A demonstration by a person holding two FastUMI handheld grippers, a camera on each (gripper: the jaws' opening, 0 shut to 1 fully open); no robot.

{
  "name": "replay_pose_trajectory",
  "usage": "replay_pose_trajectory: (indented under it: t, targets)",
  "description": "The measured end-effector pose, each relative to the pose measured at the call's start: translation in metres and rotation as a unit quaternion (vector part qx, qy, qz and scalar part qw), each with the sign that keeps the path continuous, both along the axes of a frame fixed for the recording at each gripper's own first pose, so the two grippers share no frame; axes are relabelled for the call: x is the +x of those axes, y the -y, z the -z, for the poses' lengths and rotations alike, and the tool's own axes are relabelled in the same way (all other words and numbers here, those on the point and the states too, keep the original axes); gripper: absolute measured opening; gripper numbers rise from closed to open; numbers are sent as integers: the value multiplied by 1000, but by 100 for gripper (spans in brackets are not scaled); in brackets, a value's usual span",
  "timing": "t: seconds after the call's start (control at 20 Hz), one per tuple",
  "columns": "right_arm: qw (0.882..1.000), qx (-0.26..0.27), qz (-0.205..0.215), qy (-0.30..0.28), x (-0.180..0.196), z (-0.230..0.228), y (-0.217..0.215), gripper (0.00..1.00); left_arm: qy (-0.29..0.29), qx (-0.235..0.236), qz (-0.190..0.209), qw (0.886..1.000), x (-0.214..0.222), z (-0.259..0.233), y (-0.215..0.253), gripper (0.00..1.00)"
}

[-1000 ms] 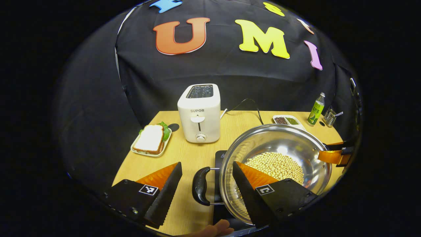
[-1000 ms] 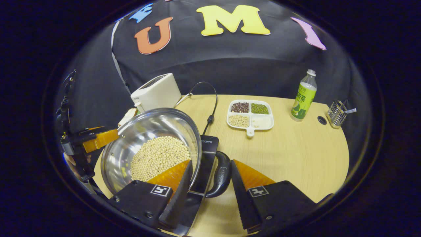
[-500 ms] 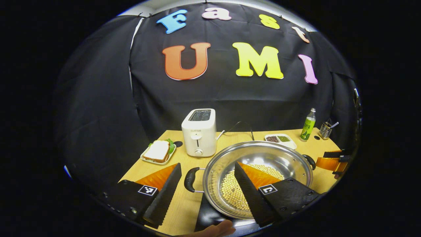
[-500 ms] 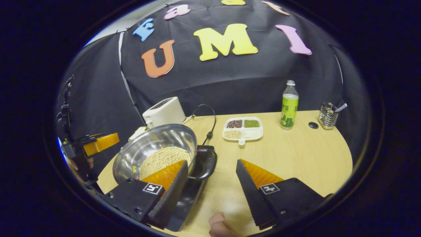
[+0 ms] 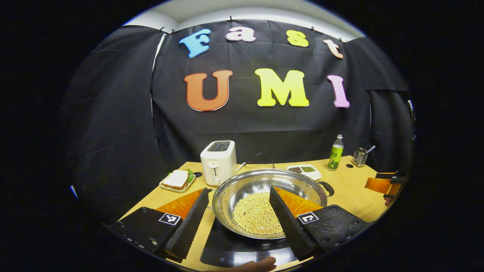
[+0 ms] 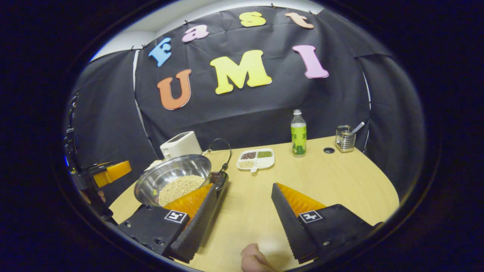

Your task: First push the handle of the pot to place it horizontally, then grasp the pot with both hands and set it on the induction cooktop.

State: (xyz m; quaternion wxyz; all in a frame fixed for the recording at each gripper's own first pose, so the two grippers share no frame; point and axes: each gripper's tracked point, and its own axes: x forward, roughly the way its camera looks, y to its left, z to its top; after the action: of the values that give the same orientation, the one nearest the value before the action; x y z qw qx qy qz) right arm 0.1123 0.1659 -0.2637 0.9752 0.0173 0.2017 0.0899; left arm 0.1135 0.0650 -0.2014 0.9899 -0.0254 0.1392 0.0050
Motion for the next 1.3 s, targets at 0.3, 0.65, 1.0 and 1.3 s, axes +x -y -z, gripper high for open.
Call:
replay_pose_trajectory:
  t: [0.3, 0.65, 1.0, 1.3]
  targets:
    - [996, -40, 32, 73, -48, -45, 50, 96, 40, -43, 15, 998, -31, -25, 26, 96]
    - [992, -12, 57, 116, -84, -90, 98, 99, 82, -39, -7, 996, -66, -55, 33, 93]
    - [984, -7, 65, 163, -123, -140, 118, 96, 102, -65, -7, 993, -104, -92, 59, 95]
    - [976, -29, 79, 202, -161, -178, 136, 96, 122, -62, -1, 991, -136, -130, 78, 94]
